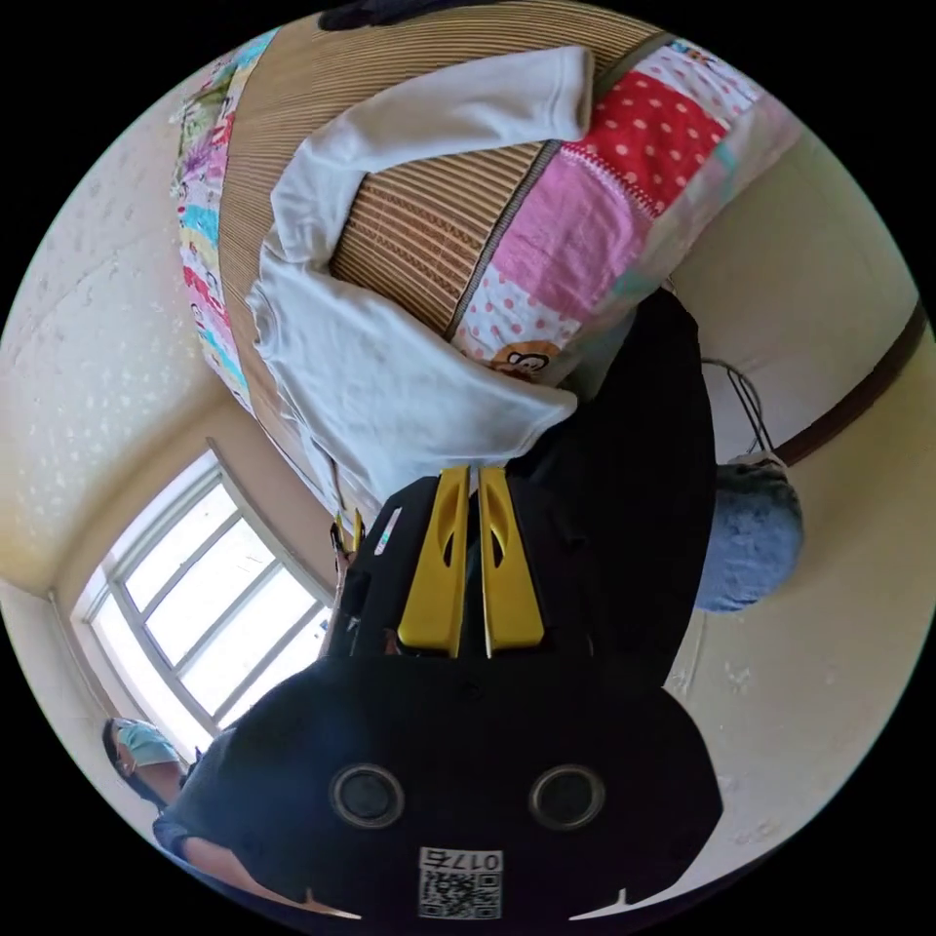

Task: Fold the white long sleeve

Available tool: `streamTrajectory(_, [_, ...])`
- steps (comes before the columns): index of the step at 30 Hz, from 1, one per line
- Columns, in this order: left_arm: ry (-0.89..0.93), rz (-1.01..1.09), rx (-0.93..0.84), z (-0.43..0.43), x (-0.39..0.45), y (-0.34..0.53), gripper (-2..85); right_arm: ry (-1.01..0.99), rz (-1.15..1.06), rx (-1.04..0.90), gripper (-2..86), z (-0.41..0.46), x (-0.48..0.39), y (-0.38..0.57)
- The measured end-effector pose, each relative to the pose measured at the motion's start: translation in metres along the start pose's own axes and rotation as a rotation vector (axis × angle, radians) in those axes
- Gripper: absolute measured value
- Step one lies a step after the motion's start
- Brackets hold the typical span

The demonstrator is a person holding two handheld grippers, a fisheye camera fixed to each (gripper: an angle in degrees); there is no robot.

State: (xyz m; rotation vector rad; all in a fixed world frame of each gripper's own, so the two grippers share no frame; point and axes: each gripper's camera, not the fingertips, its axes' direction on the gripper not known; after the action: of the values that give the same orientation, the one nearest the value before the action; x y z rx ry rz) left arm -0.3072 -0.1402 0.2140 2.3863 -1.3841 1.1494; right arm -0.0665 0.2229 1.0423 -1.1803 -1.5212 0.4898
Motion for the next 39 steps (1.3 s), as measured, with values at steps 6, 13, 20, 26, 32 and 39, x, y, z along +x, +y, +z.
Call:
streamTrajectory(6, [0.142,-0.125,0.321,-0.014,-0.02,-0.047,15.2,-0.138,0.081,0.129,0.5,-0.051,0.05,0.029])
streamTrajectory(13, [0.178,-0.185,0.409,-0.011,-0.03,-0.072,6.1,-0.276,0.178,0.245,0.4,-0.082,0.095,0.044])
streamTrajectory(20, [-0.007,0.144,0.409,-0.019,0.084,-0.071,2.7,-0.508,0.142,0.203,0.4,-0.057,0.105,0.019])
streamTrajectory(26, [-0.13,0.755,0.325,0.079,0.268,0.023,3.7,-0.625,0.106,0.148,0.4,-0.035,0.113,-0.004])
streamTrajectory(32, [-0.074,1.028,0.006,0.295,0.353,0.148,8.1,-0.731,0.128,0.219,0.5,-0.046,0.144,-0.015])
streamTrajectory(39, [-0.417,0.857,-0.436,0.505,0.288,0.21,14.9,-0.821,0.203,0.334,1.0,-0.07,0.191,-0.024])
